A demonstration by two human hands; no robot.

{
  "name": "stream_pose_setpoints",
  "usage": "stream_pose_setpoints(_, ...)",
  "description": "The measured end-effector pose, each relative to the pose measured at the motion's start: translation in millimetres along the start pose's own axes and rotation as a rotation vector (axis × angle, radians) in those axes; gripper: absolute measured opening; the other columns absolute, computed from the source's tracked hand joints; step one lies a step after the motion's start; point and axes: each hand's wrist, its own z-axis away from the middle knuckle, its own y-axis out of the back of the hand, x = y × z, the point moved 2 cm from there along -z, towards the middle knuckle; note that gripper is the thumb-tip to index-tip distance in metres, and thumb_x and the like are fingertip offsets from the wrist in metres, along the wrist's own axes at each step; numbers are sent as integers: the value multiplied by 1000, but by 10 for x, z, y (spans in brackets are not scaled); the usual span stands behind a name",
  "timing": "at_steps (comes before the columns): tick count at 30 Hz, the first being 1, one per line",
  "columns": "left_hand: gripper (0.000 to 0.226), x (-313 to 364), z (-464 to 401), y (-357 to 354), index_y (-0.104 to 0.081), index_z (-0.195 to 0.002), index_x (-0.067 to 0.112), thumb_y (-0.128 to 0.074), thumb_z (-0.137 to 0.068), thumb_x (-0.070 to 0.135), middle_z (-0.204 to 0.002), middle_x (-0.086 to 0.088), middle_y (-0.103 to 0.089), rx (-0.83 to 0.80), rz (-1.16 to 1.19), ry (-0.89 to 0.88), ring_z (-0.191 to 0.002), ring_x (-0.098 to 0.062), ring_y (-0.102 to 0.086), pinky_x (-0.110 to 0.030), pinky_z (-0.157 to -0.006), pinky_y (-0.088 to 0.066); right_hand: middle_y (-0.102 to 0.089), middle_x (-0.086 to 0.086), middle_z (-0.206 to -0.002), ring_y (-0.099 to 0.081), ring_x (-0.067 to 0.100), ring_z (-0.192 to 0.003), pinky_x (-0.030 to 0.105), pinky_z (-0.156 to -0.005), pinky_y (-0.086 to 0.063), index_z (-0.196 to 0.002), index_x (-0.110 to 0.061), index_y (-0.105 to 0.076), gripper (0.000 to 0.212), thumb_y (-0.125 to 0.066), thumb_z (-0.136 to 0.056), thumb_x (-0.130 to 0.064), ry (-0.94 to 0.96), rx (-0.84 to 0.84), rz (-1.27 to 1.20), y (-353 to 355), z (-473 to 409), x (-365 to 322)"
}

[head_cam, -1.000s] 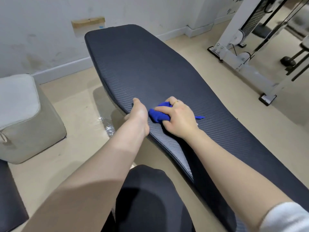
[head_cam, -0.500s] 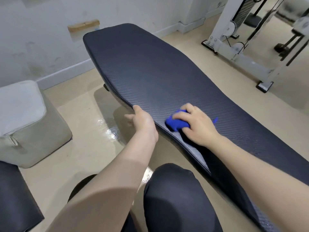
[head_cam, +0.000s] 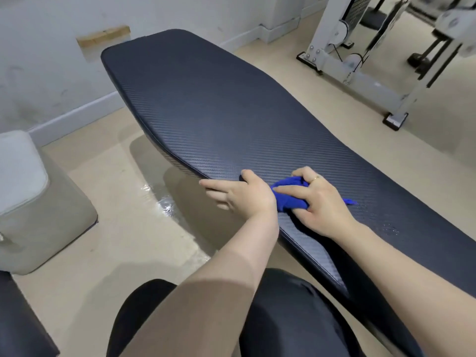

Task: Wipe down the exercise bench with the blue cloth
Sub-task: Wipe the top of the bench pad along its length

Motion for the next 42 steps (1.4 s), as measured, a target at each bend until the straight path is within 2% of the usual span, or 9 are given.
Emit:
stream_pose_setpoints(3, 85, 3, -19, -64, 8, -151, 7, -45, -89, 32, -157, -10, -10, 65, -85, 4, -132, -36, -27, -46, -109, -30, -57, 13, -108, -55, 35, -85, 35, -69, -48, -105, -28, -70, 44, -40, -72, -25, -36, 36, 40, 2, -291, 171)
stream_pose_setpoints(7, 87, -33, -19, -73, 5, -151, 7, -50, -89, 33, -157, -12, -12, 121, -93, -29, -135, -36, -27, -40, -110, -26, -51, 11, -117, -50, 36, -97, 37, -79, -48, -111, -29, -67, 41, -52, -78, -10, -273, 148, 94, 6, -830, 418)
stream_pose_setpoints(15, 85, -16, 9, -102, 2, -152, 6, -51, -88, 30, -157, -13, -13, 171, -109, -68, -137, -34, -25, -39, -109, -26, -57, 7, -98, -59, 31, -82, 33, -67, -50, -99, -32, -70, 42, -41, -69, -28, -20, 37, -70, 113, -106, 414)
stream_pose_setpoints(20, 84, -49, 1, -125, 0, -152, 7, -49, -89, 31, -157, -10, -14, 212, -87, -96, -139, -33, -25, -38, -109, -27, -50, 10, -115, -54, 35, -98, 35, -78, -47, -111, -33, -65, 42, -51, -76, -14, -260, 151, 117, 143, -851, 773)
stream_pose_setpoints(27, 79, -43, 86, -119, -1, -153, 21, -47, -90, 35, -160, -4, -9, 251, -27, -176, -143, -30, -22, -39, -111, -25, -57, 10, -103, -58, 33, -83, 34, -67, -51, -105, -30, -68, 45, -40, -70, -32, 86, -21, -47, 209, -7, 660)
stream_pose_setpoints(31, 56, -70, 134, -119, -35, -144, 27, -49, -90, 35, -161, -4, 1, 273, -152, -374, -147, -28, -8, -46, -117, -16, -52, 11, -113, -55, 36, -98, 35, -80, -48, -112, -33, -65, 43, -46, -77, -17, -133, 118, 39, 244, -606, 1052)
stream_pose_setpoints(34, 63, -151, 264, -124, -31, -146, 24, -45, -88, 42, -160, -9, -1, 264, -304, -605, -145, -32, -9, -48, -116, -11, -47, 10, -121, -50, 33, -108, 33, -86, -43, -118, -36, -61, 48, -46, -80, -10, -304, 130, -23, 249, -790, 1102)
stream_pose_setpoints(39, 75, -527, 555, -194, -44, -138, 39, -24, -71, 65, -161, -3, -8, 110, -630, -674, -146, -29, -8, -47, -115, -8, -54, 8, -108, -57, 31, -94, 34, -81, -49, -110, -31, -67, 43, -51, -73, -15, 30, -6, -86, 277, -162, 1015)
stream_pose_setpoints(42, 76, -563, 552, -205, -54, -130, 40, -25, -65, 68, -160, -2, -14, 114, -596, -626, -146, -26, -8, -44, -116, -9, -57, 9, -109, -56, 31, -101, 31, -83, -45, -106, -29, -68, 45, -45, -72, -13, -69, 46, -71, 352, -611, 1369)
